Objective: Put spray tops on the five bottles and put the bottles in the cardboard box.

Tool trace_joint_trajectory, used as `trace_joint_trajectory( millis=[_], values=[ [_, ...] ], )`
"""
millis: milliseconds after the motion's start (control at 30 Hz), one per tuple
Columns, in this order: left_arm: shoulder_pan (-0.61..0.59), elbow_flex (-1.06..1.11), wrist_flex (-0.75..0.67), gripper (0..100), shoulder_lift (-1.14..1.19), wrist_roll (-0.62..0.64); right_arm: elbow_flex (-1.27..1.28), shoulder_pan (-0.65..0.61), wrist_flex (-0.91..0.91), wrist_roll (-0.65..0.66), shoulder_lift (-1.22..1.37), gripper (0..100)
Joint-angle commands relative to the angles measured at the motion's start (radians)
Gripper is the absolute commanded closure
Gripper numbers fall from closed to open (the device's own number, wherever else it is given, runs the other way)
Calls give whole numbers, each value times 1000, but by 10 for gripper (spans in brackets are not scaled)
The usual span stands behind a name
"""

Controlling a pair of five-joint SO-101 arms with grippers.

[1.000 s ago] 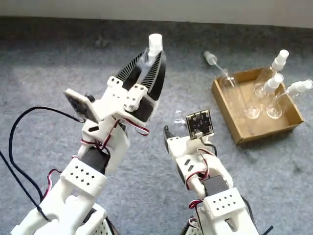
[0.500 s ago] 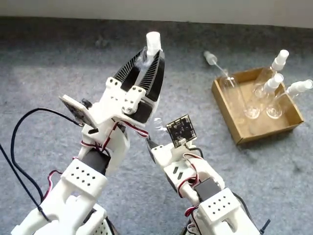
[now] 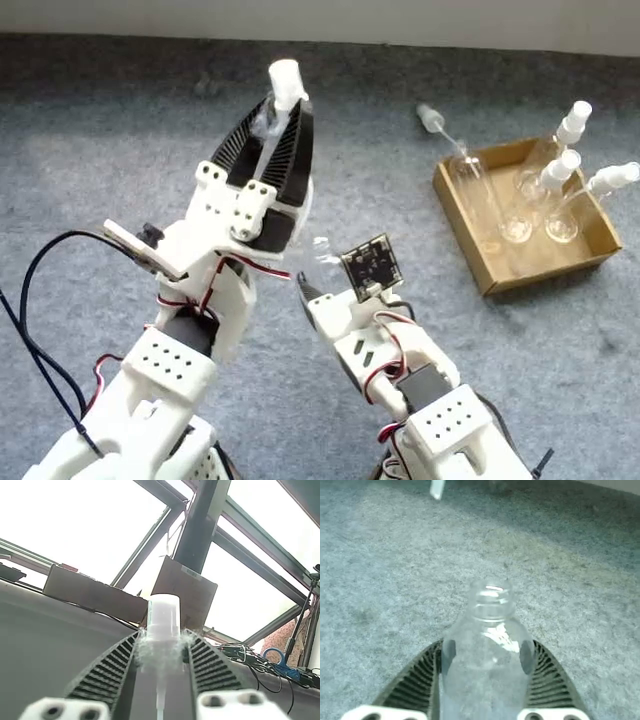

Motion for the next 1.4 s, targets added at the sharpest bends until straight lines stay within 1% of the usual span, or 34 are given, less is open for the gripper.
trace_joint_trajectory(
  millis=[0, 133, 200, 267, 800, 900, 1067, 1367],
  values=[
    [-15, -35, -18, 995, -15, 66, -2, -7, -128, -5, -4, 914],
    [-88, -108, 66, 995, 38, 167, 21, -7, -139, -5, -4, 914],
    [-125, -128, 86, 995, 77, 236, 22, -8, -139, -5, -4, 914],
    [-137, -130, 83, 995, 105, 278, 25, -8, -139, -5, -4, 914],
    [-48, -116, 80, 995, 117, 287, 27, -8, -139, -5, -4, 914],
    [-47, -140, 81, 995, 147, 287, 28, -8, -139, -5, -4, 914],
    [-50, -180, 78, 995, 272, 287, 28, -8, -134, -5, -4, 914],
    [-47, -124, 78, 995, 282, 287, 28, -8, -134, -9, -4, 914]
  ],
)
